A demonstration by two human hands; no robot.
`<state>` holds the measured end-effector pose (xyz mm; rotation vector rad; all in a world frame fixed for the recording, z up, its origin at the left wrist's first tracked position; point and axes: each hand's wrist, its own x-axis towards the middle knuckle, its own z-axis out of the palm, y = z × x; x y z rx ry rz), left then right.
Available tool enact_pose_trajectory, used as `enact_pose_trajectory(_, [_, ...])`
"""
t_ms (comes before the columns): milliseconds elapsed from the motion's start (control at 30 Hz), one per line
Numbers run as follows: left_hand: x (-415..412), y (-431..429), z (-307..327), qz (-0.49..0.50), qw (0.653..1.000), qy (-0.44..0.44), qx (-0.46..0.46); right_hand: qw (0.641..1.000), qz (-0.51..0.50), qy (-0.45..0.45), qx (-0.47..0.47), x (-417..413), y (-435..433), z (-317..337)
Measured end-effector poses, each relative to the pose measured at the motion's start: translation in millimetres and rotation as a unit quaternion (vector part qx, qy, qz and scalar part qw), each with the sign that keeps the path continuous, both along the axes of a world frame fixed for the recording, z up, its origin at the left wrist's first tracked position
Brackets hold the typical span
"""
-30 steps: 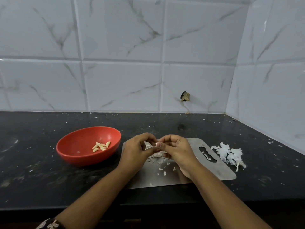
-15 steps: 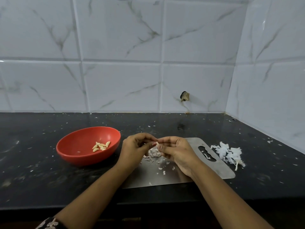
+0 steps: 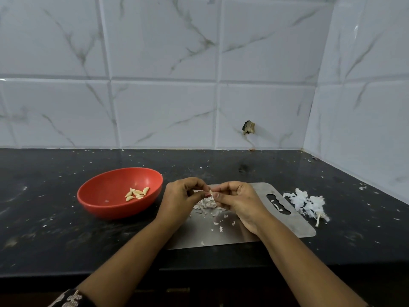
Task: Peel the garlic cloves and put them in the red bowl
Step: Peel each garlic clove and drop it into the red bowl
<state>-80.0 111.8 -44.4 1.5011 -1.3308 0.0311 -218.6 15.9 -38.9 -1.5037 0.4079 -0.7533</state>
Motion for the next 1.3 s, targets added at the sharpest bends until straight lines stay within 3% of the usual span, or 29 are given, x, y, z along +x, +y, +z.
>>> enact_pose_trajectory(800, [4.8, -6.2, -10.6, 0.036, 0.982, -0.156, 0.103, 1.000, -0.012, 0.015, -0.010, 4.2, -3.5, -6.6])
enact_pose_trajectory(1000, [-1.7, -2.6, -6.8, -0.002, 0.983, -0.173, 0.066, 0.998, -0.013, -0.030, 0.054, 6.0, -3.4, -3.0])
enact_pose_trajectory(1300, [1.1, -3.4, -7.6, 0.022, 0.981, -0.164, 0.097, 0.993, -0.056, -0.029, 0.099, 3.4, -5.6, 2.5])
